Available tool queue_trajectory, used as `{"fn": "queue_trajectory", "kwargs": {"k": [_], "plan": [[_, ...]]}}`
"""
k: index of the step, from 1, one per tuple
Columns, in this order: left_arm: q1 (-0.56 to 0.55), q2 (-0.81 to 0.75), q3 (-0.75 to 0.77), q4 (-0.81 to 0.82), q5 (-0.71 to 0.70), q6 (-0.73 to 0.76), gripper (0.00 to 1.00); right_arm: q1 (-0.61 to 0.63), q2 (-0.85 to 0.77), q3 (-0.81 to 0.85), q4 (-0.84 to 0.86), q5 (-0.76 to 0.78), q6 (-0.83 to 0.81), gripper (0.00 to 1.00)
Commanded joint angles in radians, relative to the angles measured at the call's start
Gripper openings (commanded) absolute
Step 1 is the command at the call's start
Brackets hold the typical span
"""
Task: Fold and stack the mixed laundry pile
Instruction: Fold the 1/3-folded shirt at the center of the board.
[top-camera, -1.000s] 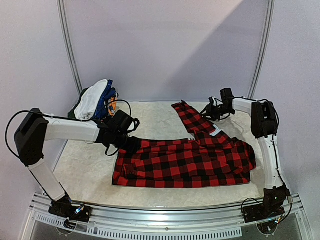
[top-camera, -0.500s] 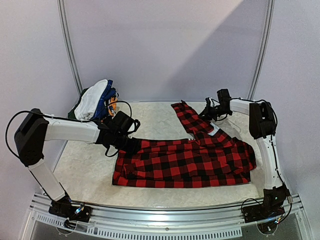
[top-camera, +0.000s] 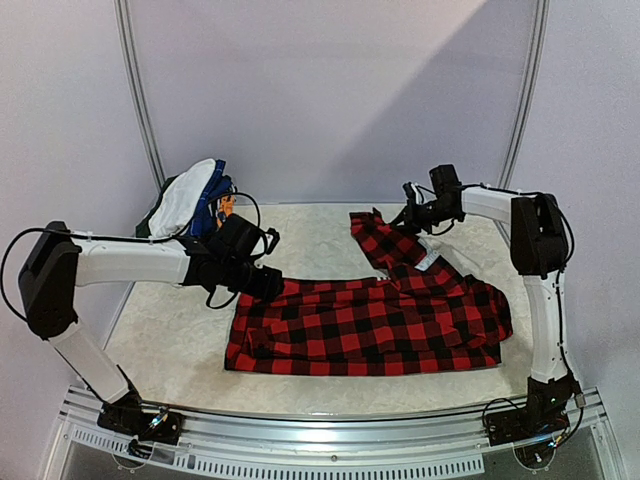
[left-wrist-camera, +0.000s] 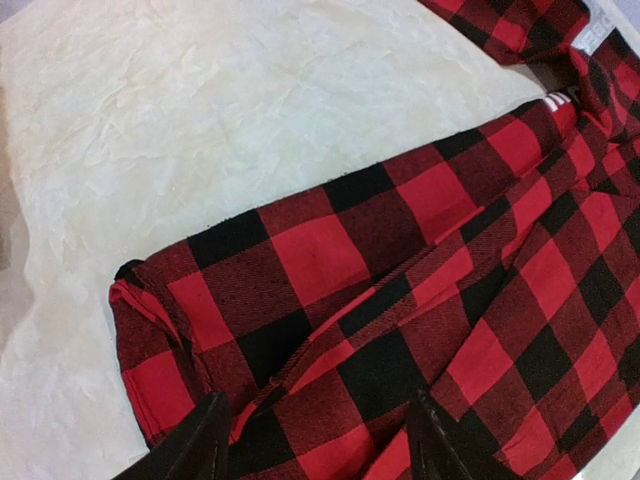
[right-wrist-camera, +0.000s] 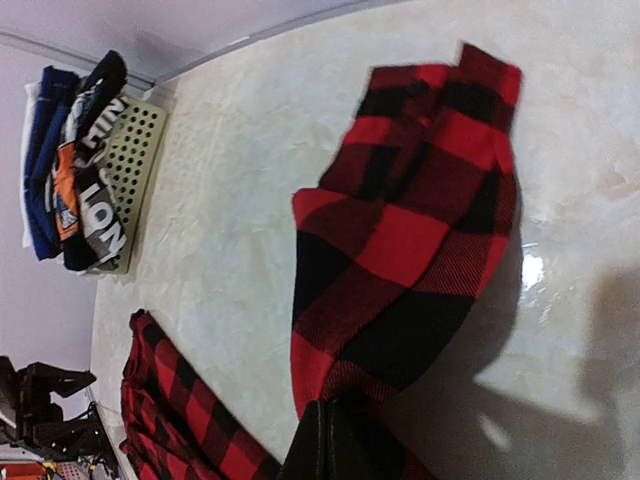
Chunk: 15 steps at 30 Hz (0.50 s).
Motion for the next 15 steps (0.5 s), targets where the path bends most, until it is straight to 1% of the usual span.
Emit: {"fn": "queue_trajectory", "kwargs": {"k": [1, 10, 15], "plan": [[-0.017, -0.036, 0.014, 0.014, 0.018, -0.001, 0.61, 0.032, -0.18, -0.11, 0.033, 0.015, -0.051, 0.0], [-0.019, -0.059, 0.007, 0.022, 0.043, -0.002, 0.61, 0.118, -0.443, -0.41, 0.061, 0.054, -0.102, 0.0], [-0.021, -0.07, 0.004, 0.025, 0.056, -0.002, 0.61, 0.195, -0.628, -0.617, 0.138, 0.087, -0.078, 0.0]]}}
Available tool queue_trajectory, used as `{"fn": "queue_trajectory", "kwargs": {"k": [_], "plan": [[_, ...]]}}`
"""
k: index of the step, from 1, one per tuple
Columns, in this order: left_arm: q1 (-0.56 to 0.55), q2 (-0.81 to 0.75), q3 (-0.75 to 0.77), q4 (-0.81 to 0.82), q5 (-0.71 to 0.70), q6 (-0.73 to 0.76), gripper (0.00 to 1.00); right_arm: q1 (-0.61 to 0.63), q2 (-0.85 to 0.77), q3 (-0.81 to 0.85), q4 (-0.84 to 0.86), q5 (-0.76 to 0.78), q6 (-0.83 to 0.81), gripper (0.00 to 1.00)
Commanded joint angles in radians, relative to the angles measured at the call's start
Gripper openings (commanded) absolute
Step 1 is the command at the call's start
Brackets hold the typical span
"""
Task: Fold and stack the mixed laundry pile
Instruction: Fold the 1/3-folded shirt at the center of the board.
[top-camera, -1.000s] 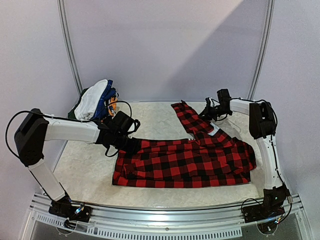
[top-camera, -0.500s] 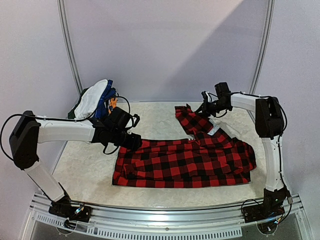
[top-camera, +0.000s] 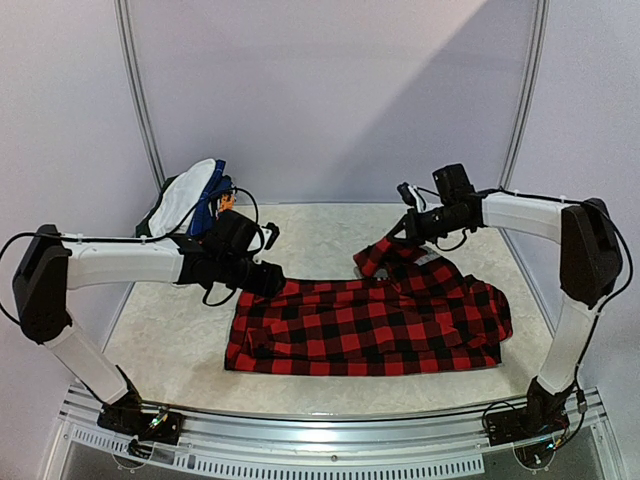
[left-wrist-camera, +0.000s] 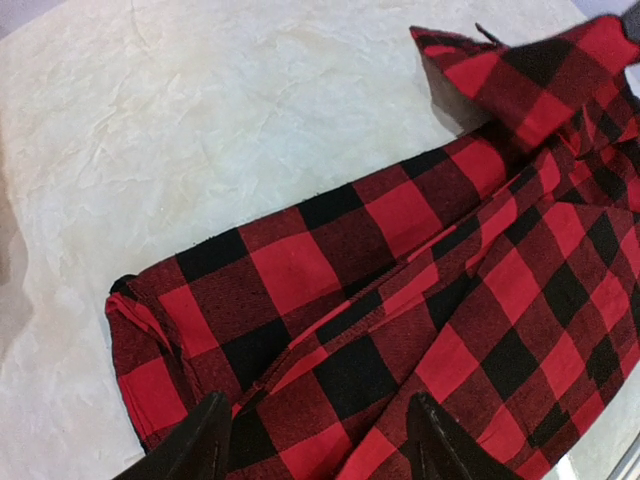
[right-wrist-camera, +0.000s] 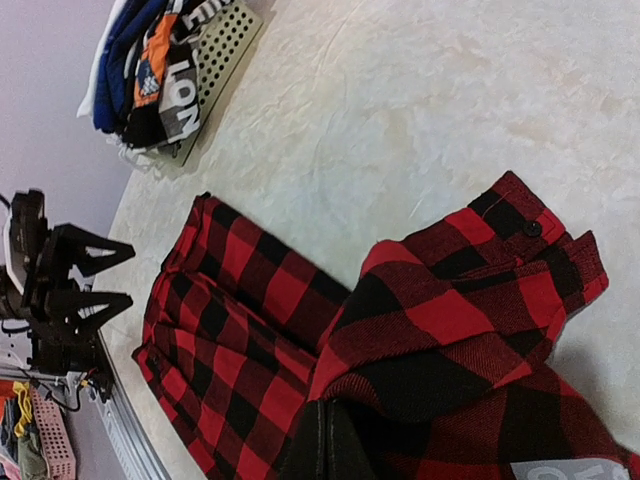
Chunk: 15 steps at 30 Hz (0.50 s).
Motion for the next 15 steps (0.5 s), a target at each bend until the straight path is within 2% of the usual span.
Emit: {"fn": "queue_trajectory", "kwargs": {"k": [1, 5, 9, 15], "plan": [[-0.022, -0.03, 0.003, 0.019, 0.024, -0.002, 0.61, 0.075, -0.172, -0.159, 0.078, 0.05, 0.007, 0.0], [-0.027, -0.041, 0.0, 0.021, 0.024, -0.003, 0.61, 0.15, -0.295, -0.289, 0.108, 0.091, 0.042, 0.0], [-0.03, -0.048, -0.001, 0.02, 0.027, -0.004, 0.61, 0.212, -0.422, -0.372, 0.069, 0.167, 0.056, 0.0], [-0.043, -0.047, 0.003, 0.019, 0.026, -0.008, 0.61, 0.238, -0.579, -0.498, 0.06, 0.184, 0.077, 0.0]]}}
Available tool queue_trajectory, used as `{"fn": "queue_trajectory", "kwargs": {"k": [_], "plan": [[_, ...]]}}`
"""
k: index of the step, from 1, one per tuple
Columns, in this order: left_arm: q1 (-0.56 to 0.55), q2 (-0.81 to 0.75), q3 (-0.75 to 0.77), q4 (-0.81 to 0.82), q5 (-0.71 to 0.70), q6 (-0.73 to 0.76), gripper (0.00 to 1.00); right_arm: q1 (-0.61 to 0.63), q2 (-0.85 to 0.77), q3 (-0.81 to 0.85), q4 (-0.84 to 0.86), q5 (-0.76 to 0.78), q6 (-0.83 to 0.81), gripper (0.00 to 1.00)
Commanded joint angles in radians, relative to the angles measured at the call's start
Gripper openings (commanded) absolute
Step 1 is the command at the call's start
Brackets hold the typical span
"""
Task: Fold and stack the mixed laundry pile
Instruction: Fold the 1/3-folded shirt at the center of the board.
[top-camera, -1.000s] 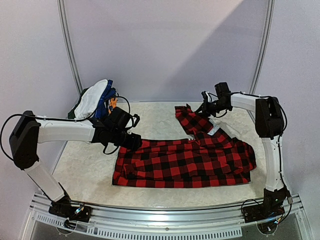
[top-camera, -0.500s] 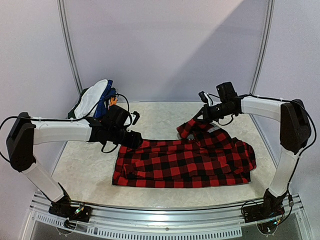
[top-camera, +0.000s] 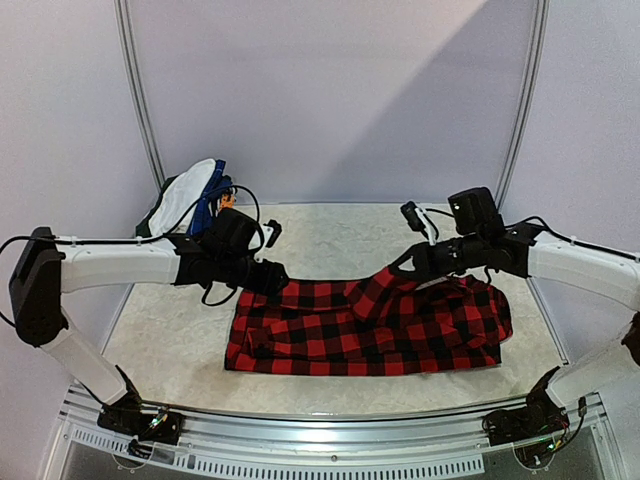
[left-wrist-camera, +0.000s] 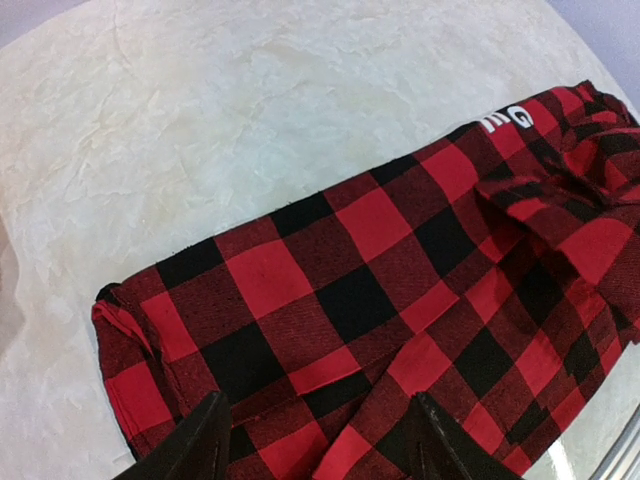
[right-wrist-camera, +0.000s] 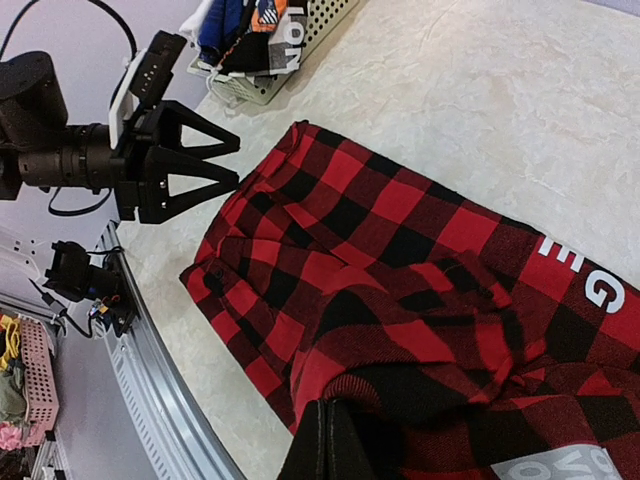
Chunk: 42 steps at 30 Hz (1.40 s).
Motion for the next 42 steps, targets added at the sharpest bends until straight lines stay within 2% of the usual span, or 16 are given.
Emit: {"fn": "queue_trajectory", "kwargs": {"k": [1, 5, 9, 13, 17, 22, 27, 31, 39, 42], "plan": [[-0.027, -0.016, 0.005, 0.012, 0.005, -0.006, 0.61, 0.015, -0.073, -0.095, 0.012, 0.03, 0.038, 0.0], [-0.036, 0.001, 0.019, 0.004, 0.008, -0.01, 0.61, 0.056, -0.064, -0.193, 0.049, 0.033, 0.069, 0.03], [-0.062, 0.045, 0.057, -0.014, 0.03, 0.004, 0.62, 0.093, -0.076, -0.29, 0.06, 0.071, 0.131, 0.12], [-0.107, 0.132, 0.144, -0.041, 0.037, 0.031, 0.63, 0.1, -0.165, -0.381, 0.031, 0.1, 0.184, 0.27], [-0.168, 0.238, 0.267, -0.084, 0.063, 0.051, 0.65, 0.101, -0.306, -0.43, -0.035, 0.109, 0.217, 0.49], [-0.222, 0.395, 0.436, -0.142, 0.06, 0.075, 0.69, 0.1, -0.489, -0.487, -0.091, 0.16, 0.246, 0.63], [-0.241, 0.551, 0.608, -0.195, 0.058, 0.082, 0.72, 0.101, -0.588, -0.507, -0.101, 0.264, 0.266, 0.66], [-0.244, 0.648, 0.711, -0.263, 0.032, 0.074, 0.72, 0.101, -0.595, -0.504, -0.1, 0.294, 0.262, 0.67], [-0.245, 0.764, 0.809, -0.302, 0.021, 0.043, 0.71, 0.101, -0.582, -0.493, -0.089, 0.306, 0.232, 0.67], [-0.245, 0.782, 0.826, -0.298, 0.034, 0.035, 0.67, 0.1, -0.579, -0.49, -0.091, 0.31, 0.221, 0.67]]}}
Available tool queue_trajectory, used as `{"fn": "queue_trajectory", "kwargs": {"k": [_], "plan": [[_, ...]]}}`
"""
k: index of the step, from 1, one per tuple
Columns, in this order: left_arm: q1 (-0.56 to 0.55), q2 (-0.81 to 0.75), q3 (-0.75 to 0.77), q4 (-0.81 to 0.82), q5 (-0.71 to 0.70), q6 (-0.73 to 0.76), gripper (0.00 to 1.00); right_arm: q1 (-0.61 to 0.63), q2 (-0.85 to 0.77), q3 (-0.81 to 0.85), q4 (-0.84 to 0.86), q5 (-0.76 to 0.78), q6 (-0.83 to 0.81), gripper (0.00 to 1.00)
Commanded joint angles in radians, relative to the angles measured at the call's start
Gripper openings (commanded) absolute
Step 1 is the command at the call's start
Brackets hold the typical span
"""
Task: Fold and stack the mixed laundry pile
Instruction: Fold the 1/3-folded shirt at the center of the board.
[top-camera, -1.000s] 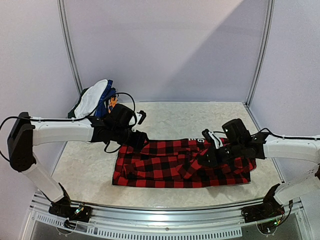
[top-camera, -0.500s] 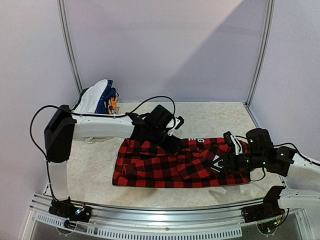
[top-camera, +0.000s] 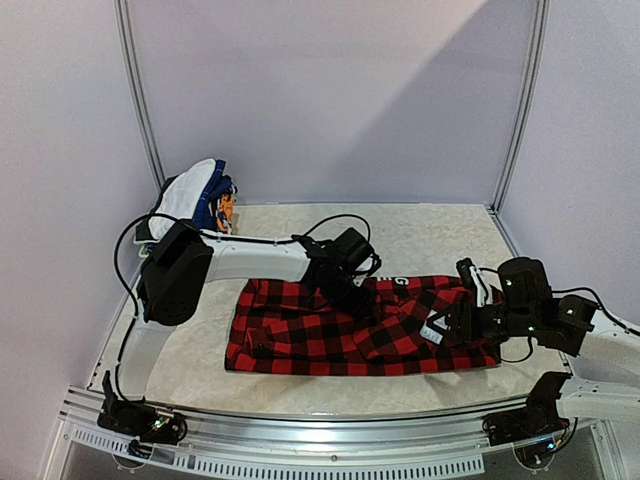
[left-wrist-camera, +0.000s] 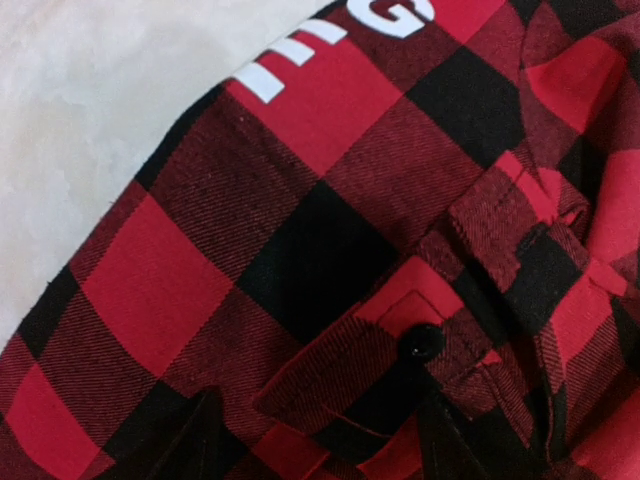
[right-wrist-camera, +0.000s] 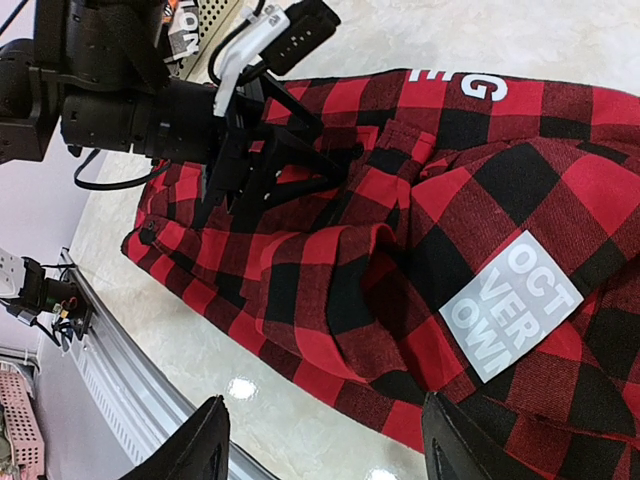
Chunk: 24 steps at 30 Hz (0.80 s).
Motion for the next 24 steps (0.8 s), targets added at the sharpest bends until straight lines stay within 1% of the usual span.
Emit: {"fn": "queue_trajectory", "kwargs": {"k": [1, 9, 10, 11, 15, 19, 21, 22, 24], "plan": [[-0.012, 0.031, 0.044, -0.028, 0.007, -0.021, 0.65, 0.004, 0.006, 0.0, -0.01, 0.031, -0.028, 0.67], [-0.024, 0.023, 0.036, 0.02, 0.065, -0.021, 0.34, 0.004, 0.012, -0.01, 0.0, 0.048, -0.037, 0.66], [-0.025, 0.023, 0.038, 0.024, 0.07, -0.022, 0.32, 0.004, 0.013, -0.011, 0.002, 0.048, -0.039, 0.66], [-0.028, 0.022, 0.039, 0.025, 0.072, -0.023, 0.26, 0.004, 0.014, -0.012, 0.004, 0.05, -0.039, 0.66], [-0.039, 0.0, 0.029, 0.034, 0.064, -0.026, 0.12, 0.003, 0.014, -0.013, 0.002, 0.061, -0.04, 0.66], [-0.055, -0.049, -0.001, 0.051, 0.051, -0.032, 0.05, 0.004, 0.008, -0.006, -0.008, 0.113, -0.036, 0.66], [-0.064, -0.092, -0.037, 0.067, 0.037, -0.041, 0.02, 0.004, -0.001, 0.003, -0.026, 0.17, -0.02, 0.66], [-0.069, -0.115, -0.059, 0.084, 0.03, -0.05, 0.0, 0.004, -0.011, 0.006, -0.035, 0.231, -0.01, 0.66], [-0.078, -0.183, -0.112, 0.118, 0.019, -0.08, 0.0, 0.004, -0.032, 0.007, -0.038, 0.306, 0.012, 0.66]]}}
